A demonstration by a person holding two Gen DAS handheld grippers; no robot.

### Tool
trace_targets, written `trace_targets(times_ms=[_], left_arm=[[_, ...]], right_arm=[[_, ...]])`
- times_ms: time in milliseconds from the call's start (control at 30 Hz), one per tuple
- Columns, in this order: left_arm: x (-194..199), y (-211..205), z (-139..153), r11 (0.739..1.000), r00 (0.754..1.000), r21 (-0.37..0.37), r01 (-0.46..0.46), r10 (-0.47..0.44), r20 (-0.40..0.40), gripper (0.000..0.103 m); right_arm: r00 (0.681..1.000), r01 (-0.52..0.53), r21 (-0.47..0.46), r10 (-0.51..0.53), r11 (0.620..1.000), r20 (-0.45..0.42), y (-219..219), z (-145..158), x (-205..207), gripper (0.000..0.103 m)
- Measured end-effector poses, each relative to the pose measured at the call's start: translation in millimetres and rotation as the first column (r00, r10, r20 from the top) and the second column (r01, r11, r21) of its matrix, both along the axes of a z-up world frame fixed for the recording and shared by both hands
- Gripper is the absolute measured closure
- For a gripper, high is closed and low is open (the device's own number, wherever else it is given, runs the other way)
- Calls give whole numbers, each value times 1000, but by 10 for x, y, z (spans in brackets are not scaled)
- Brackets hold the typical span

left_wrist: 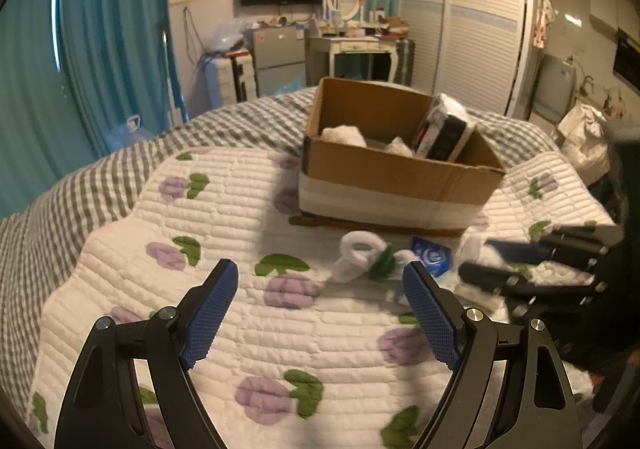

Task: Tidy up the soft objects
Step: 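Grasp the small white cloth with the right tool, then grasp the white lace-trimmed sock with the left tool while the right tool holds its cloth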

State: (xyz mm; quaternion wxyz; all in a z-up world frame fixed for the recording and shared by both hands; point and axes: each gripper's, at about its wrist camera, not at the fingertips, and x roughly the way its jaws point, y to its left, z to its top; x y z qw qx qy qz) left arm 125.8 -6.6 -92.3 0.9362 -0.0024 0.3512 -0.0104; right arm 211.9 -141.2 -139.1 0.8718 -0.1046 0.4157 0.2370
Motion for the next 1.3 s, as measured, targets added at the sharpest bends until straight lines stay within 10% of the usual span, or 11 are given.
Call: trace_targets(times_ms=[267,933,1133,1300], left_arm=[[-14,-574,83,998,998,-12,68,-68,-17,18],[590,-1579,-981,972,933,-50,230,-235,-274,30],[607,-1482,-963,965,926,-102,243,-262,-271,67],[511,-1389,-847,964,930,-103,243,-262,-259,67]], right_arm=[[995,80,-4,-80,997,57,-498,407,13,72],[975,174,8,-172,985,-142,-1285,-288,440,72],[975,175,3,-173,985,-139,-1282,-305,438,72],[976,191,-17,-192,981,-102,-1291,-237,365,72]])
